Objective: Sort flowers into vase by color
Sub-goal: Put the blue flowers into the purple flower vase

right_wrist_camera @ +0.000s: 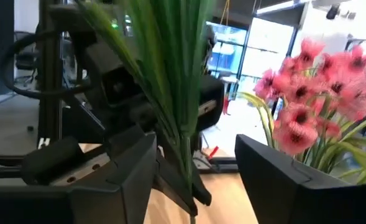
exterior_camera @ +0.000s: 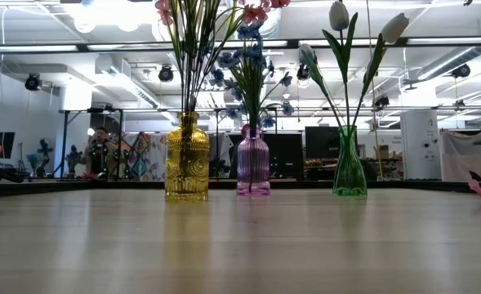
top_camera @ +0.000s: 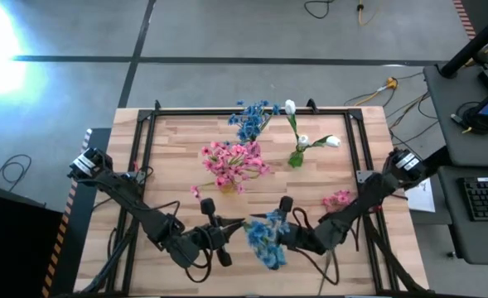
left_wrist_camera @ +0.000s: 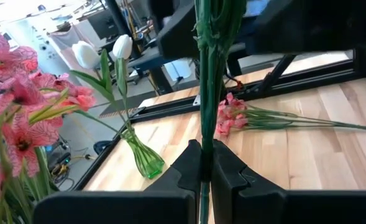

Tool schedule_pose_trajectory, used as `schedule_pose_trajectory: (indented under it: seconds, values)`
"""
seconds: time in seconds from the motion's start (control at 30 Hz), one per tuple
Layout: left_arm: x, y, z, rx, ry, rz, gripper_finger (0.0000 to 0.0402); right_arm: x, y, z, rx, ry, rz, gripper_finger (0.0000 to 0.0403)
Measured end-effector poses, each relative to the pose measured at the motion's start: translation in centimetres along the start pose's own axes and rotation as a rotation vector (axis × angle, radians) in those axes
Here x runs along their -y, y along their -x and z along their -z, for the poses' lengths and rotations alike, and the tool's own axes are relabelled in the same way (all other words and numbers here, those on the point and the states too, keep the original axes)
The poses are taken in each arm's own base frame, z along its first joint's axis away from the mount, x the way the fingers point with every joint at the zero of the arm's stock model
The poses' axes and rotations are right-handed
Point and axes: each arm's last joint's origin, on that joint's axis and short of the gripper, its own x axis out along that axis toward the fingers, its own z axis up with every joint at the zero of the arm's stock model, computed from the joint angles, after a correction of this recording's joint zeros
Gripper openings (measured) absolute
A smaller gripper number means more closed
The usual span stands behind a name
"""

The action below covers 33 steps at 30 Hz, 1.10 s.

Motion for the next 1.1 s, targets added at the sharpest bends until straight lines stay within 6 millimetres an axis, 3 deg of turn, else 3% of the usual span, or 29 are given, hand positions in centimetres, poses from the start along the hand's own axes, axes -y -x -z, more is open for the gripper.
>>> schedule_pose_trajectory:
  seconds: [0.2, 0.37, 0.5, 0.87, 1.1]
  values:
    - [0.0, 0.0, 0.1, -0.007, -0.005, 0.000, 0.0000, 0.5, -0.8, -0.1, 0.034, -0.022, -0.074, 0.0234]
    - [0.0, 0.0, 0.2, -0.013, -0.002, 0.000, 0.0000, 0.7, -1.4, -1.0, 0.054, 0.004, -0.059, 0.0224]
    - [0.0, -0.1, 0.3, -0.021, -0.007, -0.001, 0.0000, 0.6, -1.6, -1.5, 0.064, 0.013, -0.059, 0.0186]
    - [0.0, -0.1, 0.4, -0.024, 0.017, 0.001, 0.0002, 0.4, -1.7, -1.2, 0.019, 0.012, -0.089, 0.0023]
    - [-0.1, 0.2, 0.2, -0.016, 0.028, 0.006, 0.0059, 0.9, -1.3, -1.7, -0.018, -0.006, -0.095, 0.0027]
